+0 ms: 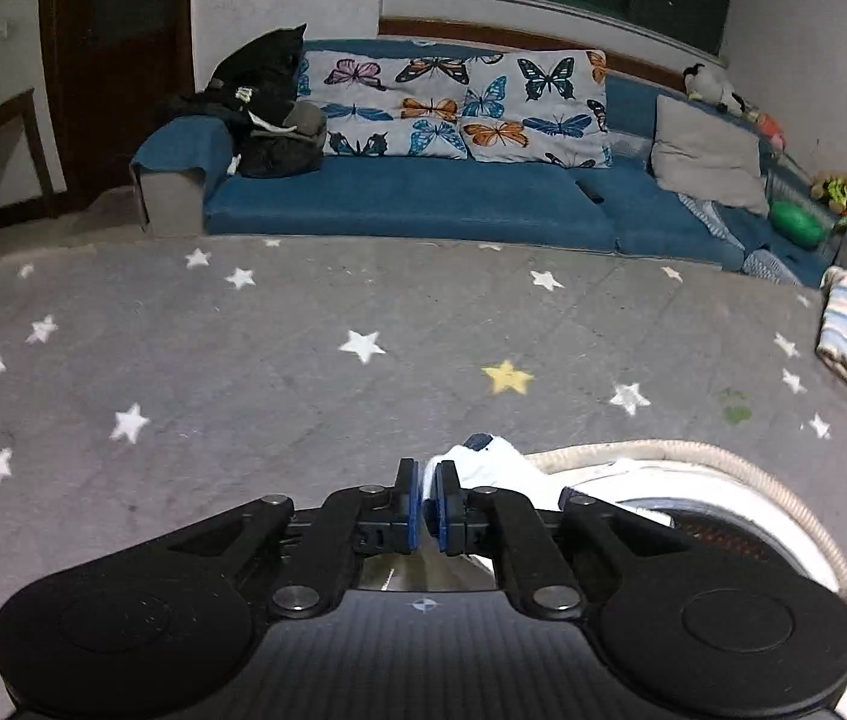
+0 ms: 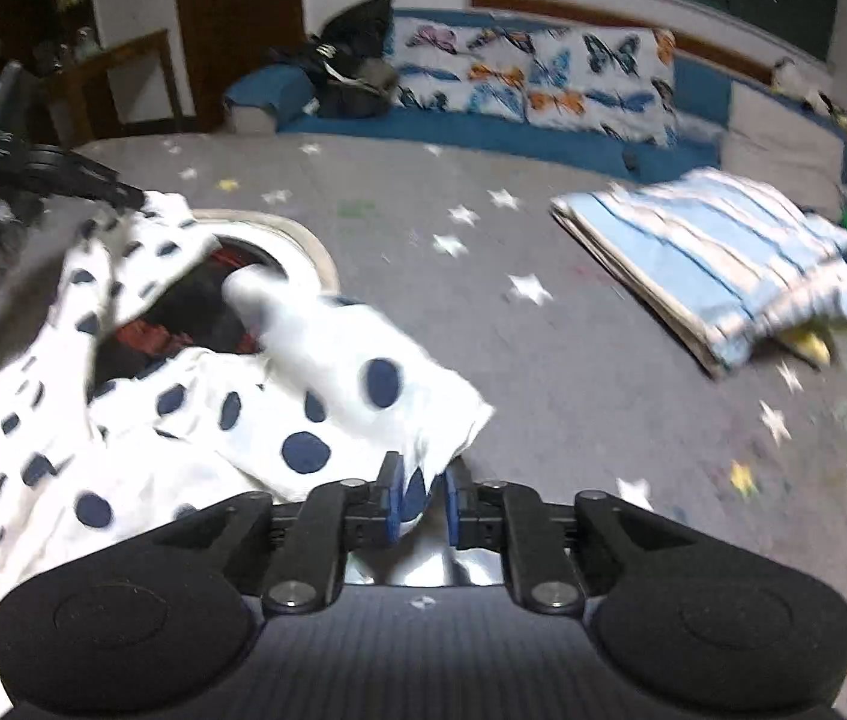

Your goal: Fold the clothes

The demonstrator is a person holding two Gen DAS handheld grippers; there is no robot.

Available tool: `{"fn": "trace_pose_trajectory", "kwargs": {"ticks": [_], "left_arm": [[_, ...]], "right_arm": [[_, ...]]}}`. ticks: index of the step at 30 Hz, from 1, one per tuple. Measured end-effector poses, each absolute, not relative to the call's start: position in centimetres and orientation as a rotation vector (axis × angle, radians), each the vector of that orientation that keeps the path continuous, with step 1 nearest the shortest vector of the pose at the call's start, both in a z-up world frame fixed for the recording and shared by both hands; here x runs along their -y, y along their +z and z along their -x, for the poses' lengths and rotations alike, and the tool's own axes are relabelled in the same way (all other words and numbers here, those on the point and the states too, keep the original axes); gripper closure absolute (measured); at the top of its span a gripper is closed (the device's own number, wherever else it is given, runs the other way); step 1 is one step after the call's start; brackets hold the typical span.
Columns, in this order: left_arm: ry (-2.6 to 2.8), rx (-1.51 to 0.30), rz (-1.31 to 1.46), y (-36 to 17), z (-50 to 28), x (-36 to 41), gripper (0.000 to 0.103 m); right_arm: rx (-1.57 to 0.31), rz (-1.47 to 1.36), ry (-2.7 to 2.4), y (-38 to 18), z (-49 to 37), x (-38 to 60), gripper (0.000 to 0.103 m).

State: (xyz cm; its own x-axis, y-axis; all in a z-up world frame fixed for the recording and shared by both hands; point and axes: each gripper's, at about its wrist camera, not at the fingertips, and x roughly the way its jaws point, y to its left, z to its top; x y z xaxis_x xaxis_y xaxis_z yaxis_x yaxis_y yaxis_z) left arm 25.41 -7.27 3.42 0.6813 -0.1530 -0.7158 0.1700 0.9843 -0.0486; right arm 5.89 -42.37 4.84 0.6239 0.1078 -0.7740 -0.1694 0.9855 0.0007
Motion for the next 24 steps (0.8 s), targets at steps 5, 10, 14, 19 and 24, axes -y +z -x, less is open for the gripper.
{"fn": "trace_pose_trajectory", "kwargs": {"ticks": [5, 10, 14, 19, 24], "left_arm": [[-0.225, -0.722, -0.116, 5.1, -23.8, 8.5, 0.085], [-0.341, -0.759, -0.147, 4.9, -22.8, 11.3, 0.074], [-0.396, -0.817, -0.191, 3.2, -22.6, 14.1, 0.072], [-0.38, -0.844, -0.256, 1.2, -23.2, 15.9, 0.064], [-0.382, -0.842, -0.259, 0.7, -24.0, 16.6, 0.067]], "right_arm": [[-0.822, 0.047, 0.091, 6.4, -6.3, 43.9, 0.081], [-0.763, 0.036, 0.081, 7.7, -7.8, 44.6, 0.076], [-0.769, 0.019, 0.11, 6.7, -10.7, 44.4, 0.067], [-0.839, -0.003, 0.195, 3.9, -14.5, 43.5, 0.063], [-0.903, 0.036, 0.266, 1.7, -16.6, 42.1, 0.058]]}}
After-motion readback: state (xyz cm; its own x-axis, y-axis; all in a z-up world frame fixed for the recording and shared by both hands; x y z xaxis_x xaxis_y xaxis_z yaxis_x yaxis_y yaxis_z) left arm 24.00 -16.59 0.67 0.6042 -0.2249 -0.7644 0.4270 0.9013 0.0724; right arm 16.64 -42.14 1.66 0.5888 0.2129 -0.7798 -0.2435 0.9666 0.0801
